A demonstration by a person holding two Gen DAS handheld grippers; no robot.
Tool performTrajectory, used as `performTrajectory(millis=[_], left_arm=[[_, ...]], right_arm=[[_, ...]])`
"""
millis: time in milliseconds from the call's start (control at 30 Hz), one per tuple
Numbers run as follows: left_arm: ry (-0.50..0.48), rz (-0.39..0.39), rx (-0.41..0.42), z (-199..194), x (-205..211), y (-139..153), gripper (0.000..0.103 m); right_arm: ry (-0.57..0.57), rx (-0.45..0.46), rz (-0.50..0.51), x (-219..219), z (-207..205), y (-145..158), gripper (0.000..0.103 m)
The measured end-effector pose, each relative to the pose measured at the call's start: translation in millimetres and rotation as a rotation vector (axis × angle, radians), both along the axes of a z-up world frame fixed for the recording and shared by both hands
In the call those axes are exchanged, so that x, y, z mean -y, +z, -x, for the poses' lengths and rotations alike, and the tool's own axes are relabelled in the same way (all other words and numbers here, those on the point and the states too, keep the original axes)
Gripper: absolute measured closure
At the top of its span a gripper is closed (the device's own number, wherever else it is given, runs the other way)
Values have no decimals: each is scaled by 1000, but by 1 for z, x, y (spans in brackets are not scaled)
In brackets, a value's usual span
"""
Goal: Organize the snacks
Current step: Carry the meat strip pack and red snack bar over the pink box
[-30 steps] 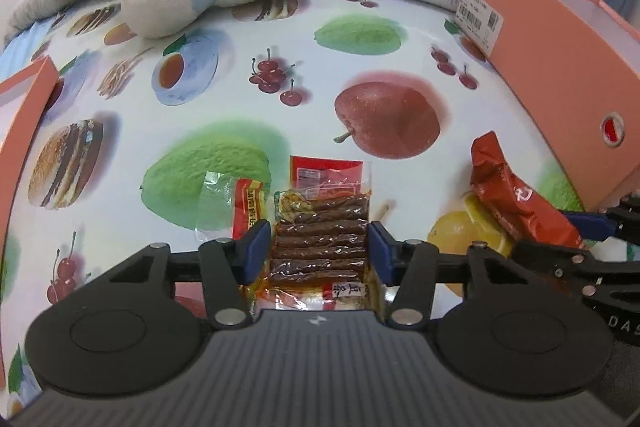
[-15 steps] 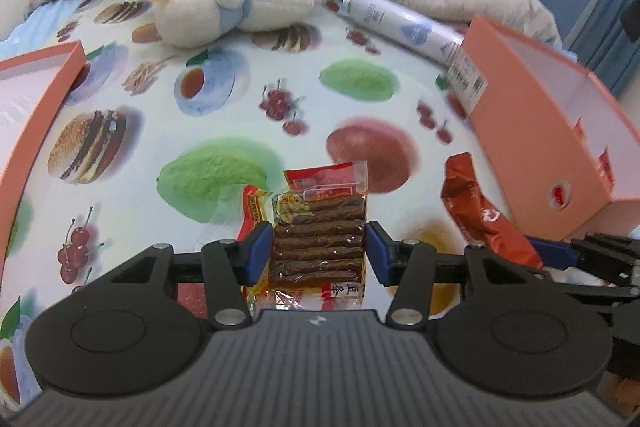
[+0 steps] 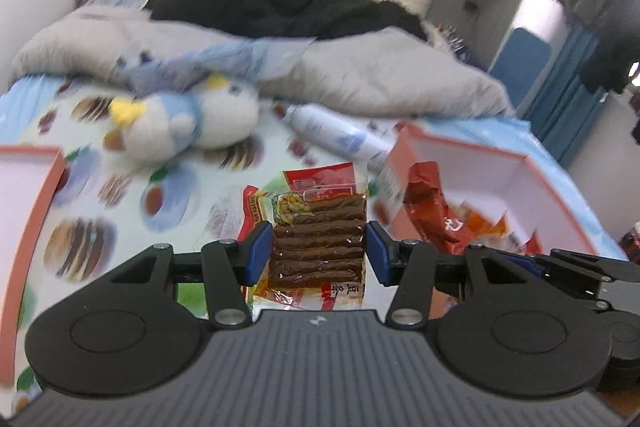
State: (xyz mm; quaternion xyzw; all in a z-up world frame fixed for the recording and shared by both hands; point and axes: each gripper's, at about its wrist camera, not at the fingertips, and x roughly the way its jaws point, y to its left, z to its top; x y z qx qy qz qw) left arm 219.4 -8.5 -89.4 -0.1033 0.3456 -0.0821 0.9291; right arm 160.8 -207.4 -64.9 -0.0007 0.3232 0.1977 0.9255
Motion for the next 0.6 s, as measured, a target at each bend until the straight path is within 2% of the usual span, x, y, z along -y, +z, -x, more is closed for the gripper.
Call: performTrajectory(millis=[133,333,600], left_arm=[[-63,-38,22,-14,23,17,47],[-95,-22,75,-37,48,42,47],[-156,1,158,-68,85,80,47]], right_arm=[[-16,52,12,9,-4,16,61],[-70,91,5,34,-15,34,61],[-168,204,5,82,-27,73,61]])
